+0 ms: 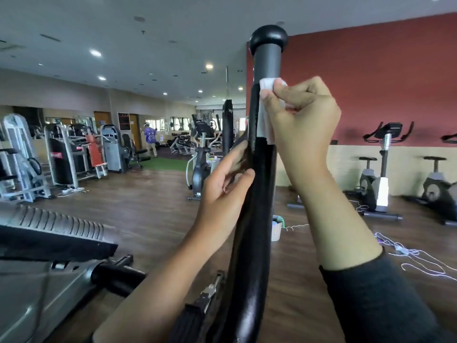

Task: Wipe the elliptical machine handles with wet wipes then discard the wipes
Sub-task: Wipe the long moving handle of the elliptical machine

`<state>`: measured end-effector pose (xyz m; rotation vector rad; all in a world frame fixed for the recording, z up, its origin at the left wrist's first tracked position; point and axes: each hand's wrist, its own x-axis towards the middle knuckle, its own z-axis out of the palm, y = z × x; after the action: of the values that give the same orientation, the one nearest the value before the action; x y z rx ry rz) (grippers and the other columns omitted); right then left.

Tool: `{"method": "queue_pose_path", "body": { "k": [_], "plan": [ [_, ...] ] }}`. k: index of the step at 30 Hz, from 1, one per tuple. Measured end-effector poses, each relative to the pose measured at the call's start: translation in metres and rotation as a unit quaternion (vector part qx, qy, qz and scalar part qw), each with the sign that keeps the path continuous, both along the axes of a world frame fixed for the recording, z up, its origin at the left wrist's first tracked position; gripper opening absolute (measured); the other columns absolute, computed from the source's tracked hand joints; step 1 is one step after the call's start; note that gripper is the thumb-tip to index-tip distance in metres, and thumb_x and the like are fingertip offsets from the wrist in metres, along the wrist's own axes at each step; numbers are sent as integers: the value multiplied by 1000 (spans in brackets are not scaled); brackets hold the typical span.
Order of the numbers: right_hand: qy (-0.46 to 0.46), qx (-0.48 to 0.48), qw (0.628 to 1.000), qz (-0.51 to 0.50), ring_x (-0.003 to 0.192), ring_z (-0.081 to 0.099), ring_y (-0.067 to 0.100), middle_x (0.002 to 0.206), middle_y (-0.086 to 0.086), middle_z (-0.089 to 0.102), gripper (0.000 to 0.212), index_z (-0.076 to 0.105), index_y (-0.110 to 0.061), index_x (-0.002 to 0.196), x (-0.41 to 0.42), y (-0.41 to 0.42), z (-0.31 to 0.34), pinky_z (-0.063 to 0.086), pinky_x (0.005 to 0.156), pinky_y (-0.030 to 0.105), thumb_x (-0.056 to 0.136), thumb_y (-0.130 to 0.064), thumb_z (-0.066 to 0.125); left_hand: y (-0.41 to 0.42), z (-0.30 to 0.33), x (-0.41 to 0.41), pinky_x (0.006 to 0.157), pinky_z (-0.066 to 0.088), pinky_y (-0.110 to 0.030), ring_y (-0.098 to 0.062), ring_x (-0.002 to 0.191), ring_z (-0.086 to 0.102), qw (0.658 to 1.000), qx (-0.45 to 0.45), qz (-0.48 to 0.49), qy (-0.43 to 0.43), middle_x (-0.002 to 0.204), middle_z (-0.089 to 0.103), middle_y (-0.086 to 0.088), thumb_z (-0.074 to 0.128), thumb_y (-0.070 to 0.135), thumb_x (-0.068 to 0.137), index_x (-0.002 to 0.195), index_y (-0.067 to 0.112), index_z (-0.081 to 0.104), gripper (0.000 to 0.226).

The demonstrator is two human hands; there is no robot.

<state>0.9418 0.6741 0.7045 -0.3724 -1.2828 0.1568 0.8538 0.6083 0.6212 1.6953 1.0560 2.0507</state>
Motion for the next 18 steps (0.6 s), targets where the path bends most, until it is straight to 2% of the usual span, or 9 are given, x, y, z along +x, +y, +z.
{"method": "queue_pose_path", "body": {
  "k": [4, 8, 10, 12, 15, 18],
  "plan": [
    [-30, -26, 999, -29, 62, 46, -1, 68, 4, 51, 9, 75, -9, 87, 4, -17, -38, 34, 61, 3, 79, -10, 75, -5, -9, -5, 91, 41, -6, 14, 112, 54, 999, -23, -22, -22, 125, 58, 15, 56, -2, 92, 122, 30, 53, 45],
    [-55, -16, 994, -92, 67, 48, 0, 70, 2, 50, 9, 75, -3, 86, -1, -31, -60, 35, 68, 1, 78, -7, 74, -12, -23, -4, 93, 44, -13, 5, 112, 57, 996, -56, -35, -59, 126, 62, 8, 64, 21, 85, 115, 32, 61, 32],
    [-55, -14, 992, -117, 70, 52, 5, 72, 2, 49, 7, 74, -1, 77, -6, -26, -46, 43, 71, 8, 75, -8, 75, -18, -27, -2, 86, 44, -8, 11, 99, 60, 991, -71, -59, -93, 119, 64, 7, 63, 14, 91, 117, 23, 61, 28],
    [-59, -15, 989, -135, 73, 57, 17, 71, -5, 45, 12, 71, 0, 72, -11, -19, -24, 47, 68, 20, 76, -11, 75, -25, -28, 0, 79, 43, -4, 15, 89, 60, 988, -79, -70, -109, 107, 66, 13, 58, 7, 93, 118, 18, 61, 27],
    [-69, -6, 985, -157, 69, 50, 12, 67, -17, 33, 23, 64, 4, 72, -16, -11, 3, 36, 62, 10, 76, -15, 75, -34, -32, 1, 77, 44, -5, 13, 86, 62, 985, -89, -83, -119, 88, 70, 21, 56, 3, 93, 116, 17, 61, 27],
    [-74, -11, 978, -197, 64, 42, 12, 65, -10, 34, 24, 64, 2, 70, -16, -11, -1, 31, 58, 15, 75, -19, 76, -42, -36, -1, 76, 42, -2, 16, 83, 60, 985, -111, -68, -109, 87, 69, 24, 58, 6, 92, 112, 23, 62, 26]
  ]
}}
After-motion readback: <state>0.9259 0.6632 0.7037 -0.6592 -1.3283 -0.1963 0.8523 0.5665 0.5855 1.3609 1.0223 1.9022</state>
